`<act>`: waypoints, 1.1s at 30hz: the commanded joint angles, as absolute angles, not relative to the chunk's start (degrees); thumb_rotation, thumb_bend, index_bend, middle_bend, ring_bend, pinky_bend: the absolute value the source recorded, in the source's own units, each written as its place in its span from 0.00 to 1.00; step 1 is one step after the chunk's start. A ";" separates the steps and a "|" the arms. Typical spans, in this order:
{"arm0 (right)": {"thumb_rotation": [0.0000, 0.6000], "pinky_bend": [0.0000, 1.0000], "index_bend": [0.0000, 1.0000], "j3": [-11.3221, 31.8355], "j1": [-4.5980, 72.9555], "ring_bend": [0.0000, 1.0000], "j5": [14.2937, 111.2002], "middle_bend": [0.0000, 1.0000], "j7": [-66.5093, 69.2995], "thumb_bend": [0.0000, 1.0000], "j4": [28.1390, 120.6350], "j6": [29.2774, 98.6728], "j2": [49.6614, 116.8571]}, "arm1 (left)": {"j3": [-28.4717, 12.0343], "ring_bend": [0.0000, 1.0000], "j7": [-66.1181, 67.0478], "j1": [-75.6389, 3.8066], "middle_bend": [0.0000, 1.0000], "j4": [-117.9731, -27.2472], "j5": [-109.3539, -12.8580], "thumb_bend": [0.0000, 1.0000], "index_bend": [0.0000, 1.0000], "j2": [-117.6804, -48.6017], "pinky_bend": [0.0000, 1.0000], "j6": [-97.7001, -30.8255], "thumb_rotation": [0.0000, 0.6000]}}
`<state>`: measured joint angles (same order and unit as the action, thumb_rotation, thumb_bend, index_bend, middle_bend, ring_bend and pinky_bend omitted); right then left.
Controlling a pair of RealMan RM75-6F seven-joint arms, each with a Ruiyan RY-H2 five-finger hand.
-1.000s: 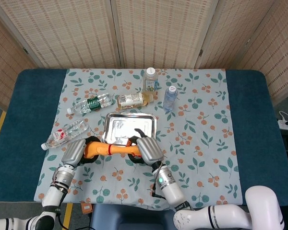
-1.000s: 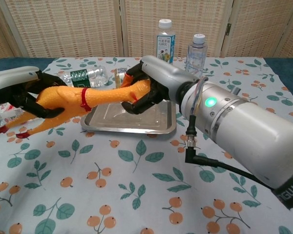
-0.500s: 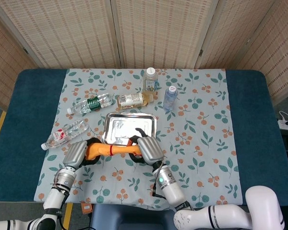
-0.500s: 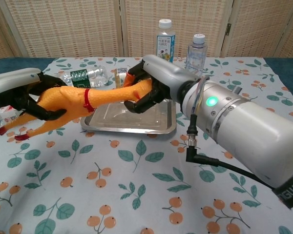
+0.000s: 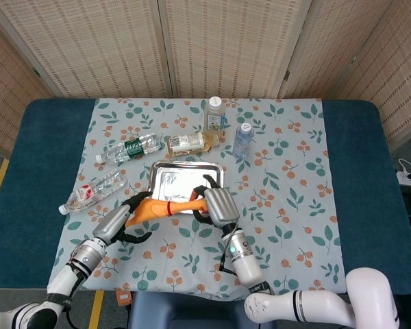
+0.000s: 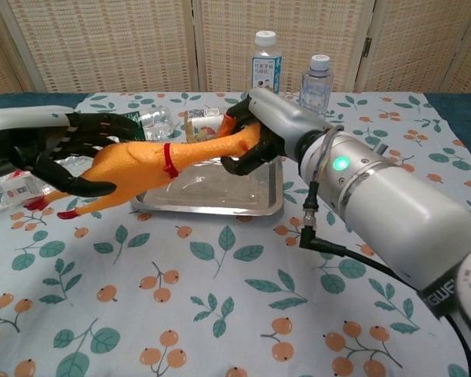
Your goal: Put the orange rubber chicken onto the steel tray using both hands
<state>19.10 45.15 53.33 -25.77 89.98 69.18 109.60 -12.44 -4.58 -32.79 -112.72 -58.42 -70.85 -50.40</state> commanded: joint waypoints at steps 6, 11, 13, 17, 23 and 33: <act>1.00 0.39 0.84 22.53 45.28 0.28 55.23 0.44 -17.46 0.38 79.61 68.94 113.65 | -14.19 0.00 -8.80 -30.90 0.00 -109.86 -65.27 0.30 0.00 -68.53 0.01 -54.87 1.00; 1.00 0.39 0.84 23.54 46.16 0.28 55.02 0.44 -14.27 0.38 71.53 66.61 116.29 | -13.80 0.00 -10.82 -30.94 0.00 -106.84 -64.45 0.29 0.00 -67.68 0.01 -53.63 1.00; 1.00 0.39 0.84 23.39 46.47 0.28 54.44 0.44 -13.87 0.38 68.22 65.09 117.33 | -13.58 0.00 -11.74 -31.25 0.00 -105.69 -64.04 0.30 0.00 -67.52 0.01 -52.43 1.00; 1.00 0.39 0.84 22.97 46.61 0.28 54.08 0.44 -12.26 0.38 62.90 62.49 118.83 | -13.22 0.00 -12.98 -31.68 0.00 -103.81 -63.78 0.29 0.00 -67.50 0.01 -50.95 1.00; 1.00 0.36 0.53 21.82 46.19 0.21 55.24 0.38 -7.36 0.35 58.88 56.93 118.83 | -13.07 0.00 -14.60 -32.34 0.00 -102.37 -63.36 0.30 0.00 -67.04 0.01 -49.05 1.00; 1.00 0.08 0.00 21.55 45.47 0.00 54.70 0.00 -13.21 0.20 62.86 56.49 114.13 | -12.64 0.00 -15.13 -32.40 0.00 -102.15 -63.36 0.31 0.00 -67.24 0.01 -49.06 1.00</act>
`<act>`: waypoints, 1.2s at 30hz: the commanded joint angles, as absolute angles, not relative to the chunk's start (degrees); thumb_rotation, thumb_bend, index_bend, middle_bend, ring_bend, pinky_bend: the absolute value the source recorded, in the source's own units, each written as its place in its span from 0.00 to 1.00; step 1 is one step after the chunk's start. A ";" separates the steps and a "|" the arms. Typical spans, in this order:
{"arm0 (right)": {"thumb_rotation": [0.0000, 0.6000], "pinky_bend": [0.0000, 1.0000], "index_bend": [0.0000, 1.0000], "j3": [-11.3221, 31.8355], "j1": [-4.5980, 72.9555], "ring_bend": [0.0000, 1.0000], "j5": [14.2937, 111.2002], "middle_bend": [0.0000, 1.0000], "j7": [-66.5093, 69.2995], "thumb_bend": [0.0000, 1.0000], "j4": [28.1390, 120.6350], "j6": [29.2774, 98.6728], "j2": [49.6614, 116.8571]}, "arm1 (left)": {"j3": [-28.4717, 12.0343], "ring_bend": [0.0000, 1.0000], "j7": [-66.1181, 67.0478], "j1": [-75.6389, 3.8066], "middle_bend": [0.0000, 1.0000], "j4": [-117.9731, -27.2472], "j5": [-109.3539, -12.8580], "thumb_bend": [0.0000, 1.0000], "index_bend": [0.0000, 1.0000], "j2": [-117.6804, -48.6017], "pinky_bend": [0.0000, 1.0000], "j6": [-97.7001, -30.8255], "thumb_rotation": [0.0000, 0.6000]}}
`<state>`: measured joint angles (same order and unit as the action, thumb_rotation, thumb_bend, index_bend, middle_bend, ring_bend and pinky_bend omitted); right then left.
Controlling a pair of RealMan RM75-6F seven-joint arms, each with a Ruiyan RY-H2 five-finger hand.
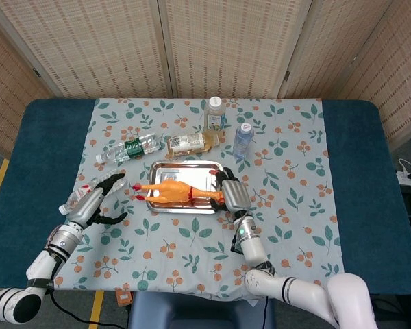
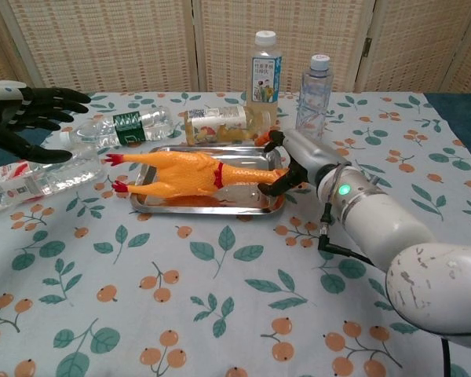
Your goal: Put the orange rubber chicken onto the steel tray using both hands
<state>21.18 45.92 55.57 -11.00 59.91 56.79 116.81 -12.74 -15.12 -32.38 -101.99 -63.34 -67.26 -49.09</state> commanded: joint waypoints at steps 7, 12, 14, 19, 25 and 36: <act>1.00 0.00 0.00 20.30 42.55 0.00 54.59 0.00 -17.62 0.06 75.57 57.75 104.87 | -12.39 0.00 -15.95 -31.65 0.00 -103.42 -63.89 0.31 0.00 -66.12 0.01 -50.05 1.00; 1.00 0.00 0.00 18.60 39.09 0.00 58.12 0.00 -16.88 0.05 88.43 59.65 95.63 | -10.35 0.00 -14.92 -30.39 0.00 -104.29 -66.58 0.31 0.00 -62.57 0.01 -50.10 1.00; 1.00 0.00 0.00 17.82 37.40 0.00 58.57 0.00 -16.09 0.04 94.40 59.40 91.00 | -9.26 0.00 -13.91 -29.71 0.00 -104.55 -67.87 0.31 0.00 -60.70 0.01 -50.35 1.00; 1.00 0.00 0.00 12.94 31.05 0.00 63.05 0.00 -14.93 0.04 107.60 61.65 77.67 | -5.27 0.00 -12.47 -22.58 0.00 -102.05 -77.99 0.32 0.00 -60.58 0.01 -62.99 1.00; 1.00 0.00 0.00 0.46 17.76 0.00 80.71 0.00 -19.52 0.04 105.78 79.94 72.68 | 0.25 0.00 -6.27 -10.80 0.00 -89.35 -91.53 0.33 0.00 -65.90 0.00 -85.87 1.00; 1.00 0.00 0.00 -8.60 5.39 0.00 89.90 0.00 -21.84 0.04 100.68 91.84 71.08 | 4.86 0.00 2.12 -0.63 0.00 -80.71 -96.21 0.33 0.00 -69.33 0.00 -97.90 1.00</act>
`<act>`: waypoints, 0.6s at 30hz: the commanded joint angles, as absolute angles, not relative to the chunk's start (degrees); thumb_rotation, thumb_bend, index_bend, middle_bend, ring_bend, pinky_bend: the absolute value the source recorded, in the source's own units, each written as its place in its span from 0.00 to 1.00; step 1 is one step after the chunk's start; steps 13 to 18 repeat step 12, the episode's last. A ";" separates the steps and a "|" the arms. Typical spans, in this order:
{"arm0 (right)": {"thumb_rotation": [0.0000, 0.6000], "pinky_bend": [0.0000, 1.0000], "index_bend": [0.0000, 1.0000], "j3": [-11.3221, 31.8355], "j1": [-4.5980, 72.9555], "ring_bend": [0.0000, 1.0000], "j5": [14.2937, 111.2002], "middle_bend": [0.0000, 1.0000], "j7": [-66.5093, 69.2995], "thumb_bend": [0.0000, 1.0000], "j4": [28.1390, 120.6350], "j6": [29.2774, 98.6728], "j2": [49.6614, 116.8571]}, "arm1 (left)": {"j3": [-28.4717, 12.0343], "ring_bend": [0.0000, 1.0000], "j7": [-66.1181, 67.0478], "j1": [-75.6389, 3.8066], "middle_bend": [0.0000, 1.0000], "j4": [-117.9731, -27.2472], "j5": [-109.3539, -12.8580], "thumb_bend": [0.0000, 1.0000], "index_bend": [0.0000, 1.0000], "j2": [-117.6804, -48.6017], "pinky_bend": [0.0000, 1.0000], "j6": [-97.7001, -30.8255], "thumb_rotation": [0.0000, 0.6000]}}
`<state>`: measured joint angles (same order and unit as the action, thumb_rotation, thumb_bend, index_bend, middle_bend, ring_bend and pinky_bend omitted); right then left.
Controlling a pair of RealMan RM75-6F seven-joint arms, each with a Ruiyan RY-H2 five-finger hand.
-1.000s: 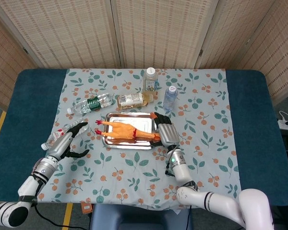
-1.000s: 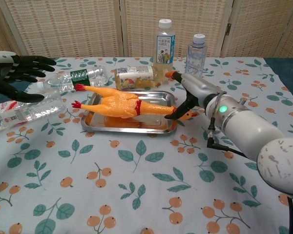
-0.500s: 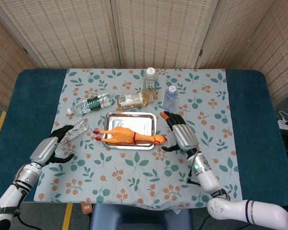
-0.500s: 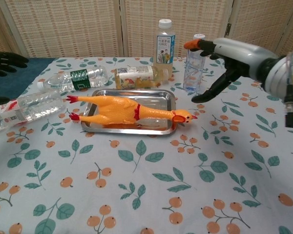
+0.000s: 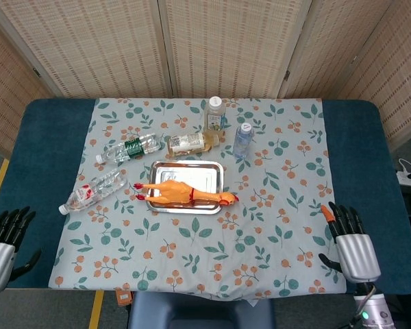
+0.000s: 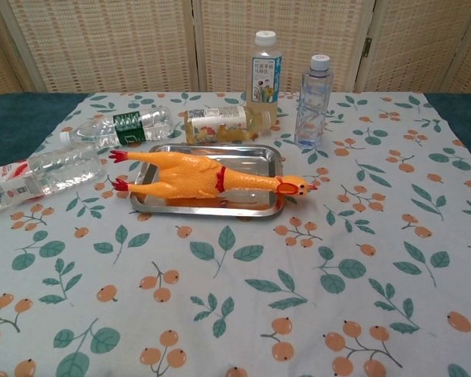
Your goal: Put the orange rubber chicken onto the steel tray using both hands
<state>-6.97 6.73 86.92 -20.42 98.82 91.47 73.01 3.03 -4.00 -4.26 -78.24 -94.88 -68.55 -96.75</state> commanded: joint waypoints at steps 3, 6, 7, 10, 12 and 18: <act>1.00 0.00 0.00 -7.60 4.93 0.00 88.57 0.00 -20.40 0.04 101.48 91.44 69.93 | 4.41 0.00 1.90 -0.69 0.00 -83.20 -94.69 0.34 0.00 -67.73 0.00 -96.49 1.00; 1.00 0.00 0.00 -6.62 4.69 0.00 87.84 0.00 -19.08 0.04 101.69 91.08 68.88 | 4.34 0.00 1.68 -0.99 0.00 -84.06 -94.19 0.34 0.00 -66.84 0.00 -94.99 1.00; 1.00 0.00 0.00 -6.37 4.54 0.00 88.05 0.00 -18.53 0.04 101.75 91.19 68.55 | 4.42 0.00 1.50 -1.12 0.00 -84.29 -94.09 0.34 0.00 -66.60 0.00 -94.34 1.00; 1.00 0.00 0.00 -5.92 4.06 0.00 88.93 0.00 -17.36 0.04 101.71 91.68 68.01 | 4.29 0.00 2.02 -1.43 0.00 -84.62 -93.34 0.34 0.00 -66.36 0.00 -92.68 1.00; 1.00 0.00 0.00 -5.69 3.85 0.00 89.49 0.00 -17.06 0.04 101.51 91.81 67.88 | 4.16 0.00 2.36 -1.58 0.00 -85.01 -92.89 0.34 0.00 -66.13 0.00 -91.86 1.00; 1.00 0.00 0.00 -5.69 3.85 0.00 89.49 0.00 -17.06 0.04 101.51 91.81 67.88 | 4.16 0.00 2.36 -1.58 0.00 -85.01 -92.89 0.34 0.00 -66.13 0.00 -91.86 1.00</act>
